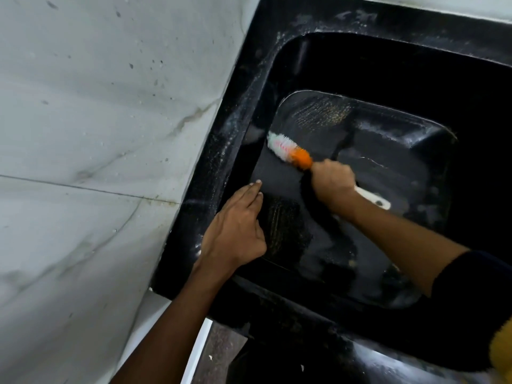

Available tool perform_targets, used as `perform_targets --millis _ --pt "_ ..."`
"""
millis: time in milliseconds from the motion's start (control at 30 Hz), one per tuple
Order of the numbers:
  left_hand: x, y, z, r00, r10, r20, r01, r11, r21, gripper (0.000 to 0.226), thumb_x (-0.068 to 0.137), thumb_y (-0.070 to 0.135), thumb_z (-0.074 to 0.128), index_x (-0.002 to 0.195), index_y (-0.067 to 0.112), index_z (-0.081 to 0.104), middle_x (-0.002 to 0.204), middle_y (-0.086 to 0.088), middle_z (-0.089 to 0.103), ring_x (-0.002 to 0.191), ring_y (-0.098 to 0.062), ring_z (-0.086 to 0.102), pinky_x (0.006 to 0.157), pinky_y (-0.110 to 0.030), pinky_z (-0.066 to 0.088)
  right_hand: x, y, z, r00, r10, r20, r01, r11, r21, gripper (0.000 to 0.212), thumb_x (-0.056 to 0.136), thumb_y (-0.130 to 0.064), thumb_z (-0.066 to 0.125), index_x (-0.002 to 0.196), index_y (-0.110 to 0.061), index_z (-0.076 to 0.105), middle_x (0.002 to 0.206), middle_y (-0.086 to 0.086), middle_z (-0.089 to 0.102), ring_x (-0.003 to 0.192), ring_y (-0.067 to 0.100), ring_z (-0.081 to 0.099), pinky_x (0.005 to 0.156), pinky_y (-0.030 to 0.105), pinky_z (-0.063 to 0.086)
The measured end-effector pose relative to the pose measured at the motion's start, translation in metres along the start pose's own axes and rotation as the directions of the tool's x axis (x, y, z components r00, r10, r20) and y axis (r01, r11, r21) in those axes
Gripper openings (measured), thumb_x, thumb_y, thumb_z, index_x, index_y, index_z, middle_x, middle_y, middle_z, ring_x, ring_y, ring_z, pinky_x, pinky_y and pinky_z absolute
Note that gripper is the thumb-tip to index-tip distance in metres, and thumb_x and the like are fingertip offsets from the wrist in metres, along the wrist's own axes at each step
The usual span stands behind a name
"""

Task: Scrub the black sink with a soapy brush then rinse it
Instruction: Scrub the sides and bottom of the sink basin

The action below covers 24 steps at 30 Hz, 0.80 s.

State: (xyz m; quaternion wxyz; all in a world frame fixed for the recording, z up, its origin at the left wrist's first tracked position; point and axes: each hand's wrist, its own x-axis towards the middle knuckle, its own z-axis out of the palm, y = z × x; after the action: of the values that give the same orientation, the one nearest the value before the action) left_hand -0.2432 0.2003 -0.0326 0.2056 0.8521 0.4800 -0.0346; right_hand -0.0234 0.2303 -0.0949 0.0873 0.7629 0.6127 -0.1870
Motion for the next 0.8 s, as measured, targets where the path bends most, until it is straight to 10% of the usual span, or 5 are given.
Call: perform_targets --millis 167,367,600,700,800 --pt "0.001 0.001 0.000 1.000 -0.023 0.010 0.023 1.000 0.007 0.067 0.068 0.013 0.054 0.133 -0.002 0.058 0.152 -0.009 0.045 0.140 -0.021 0.040 0.116 -0.026 0.029 -0.001 0.074 -0.006 0.801 0.598 -0.014 -0.575 0.777 0.258 0.028 0.093 -0.017 0.048 0.114 -0.002 0.060 0.117 0.021 0.062 0.109 0.039 0.060 0.089 0.044 0.048" --pt "0.000 -0.001 0.003 1.000 0.007 0.008 -0.007 1.000 0.009 0.066 0.070 0.014 0.053 0.134 -0.001 0.058 0.152 -0.008 0.045 0.139 -0.022 0.041 0.115 -0.031 0.034 -0.060 -0.010 0.030 0.993 -0.040 0.110 0.032 0.997 0.075 0.029 0.095 -0.011 0.040 0.104 -0.011 0.068 0.105 0.011 0.069 0.097 0.030 0.067 0.075 0.037 0.052" --pt "-0.006 0.005 0.014 0.993 -0.106 -0.047 0.100 0.989 -0.107 0.051 0.078 0.007 0.061 0.128 -0.002 0.063 0.145 -0.008 0.053 0.132 -0.026 0.050 0.111 -0.032 0.038 -0.009 0.099 -0.003 0.802 0.597 -0.011 -0.588 0.792 0.166 0.029 0.095 -0.014 0.044 0.115 -0.007 0.062 0.116 0.015 0.065 0.107 0.033 0.063 0.087 0.040 0.050" --pt "-0.011 0.032 0.032 0.986 -0.169 0.015 0.169 0.974 -0.151 0.052 0.082 0.005 0.062 0.133 -0.001 0.059 0.148 -0.009 0.050 0.135 -0.027 0.047 0.115 -0.031 0.034 -0.033 0.036 0.013 0.968 0.244 0.054 -0.248 0.963 0.102 0.029 0.096 -0.011 0.041 0.110 -0.010 0.067 0.109 0.011 0.068 0.101 0.031 0.066 0.080 0.038 0.053" --pt "-0.012 0.061 0.042 0.991 -0.098 0.089 0.113 0.978 -0.177 0.057 0.086 0.010 0.059 0.142 0.003 0.051 0.155 -0.008 0.041 0.142 -0.024 0.037 0.118 -0.028 0.026 -0.064 0.008 0.025 0.984 -0.105 0.142 0.100 0.994 0.040 0.030 0.095 -0.010 0.042 0.109 -0.013 0.068 0.107 0.009 0.069 0.097 0.030 0.068 0.076 0.038 0.054"
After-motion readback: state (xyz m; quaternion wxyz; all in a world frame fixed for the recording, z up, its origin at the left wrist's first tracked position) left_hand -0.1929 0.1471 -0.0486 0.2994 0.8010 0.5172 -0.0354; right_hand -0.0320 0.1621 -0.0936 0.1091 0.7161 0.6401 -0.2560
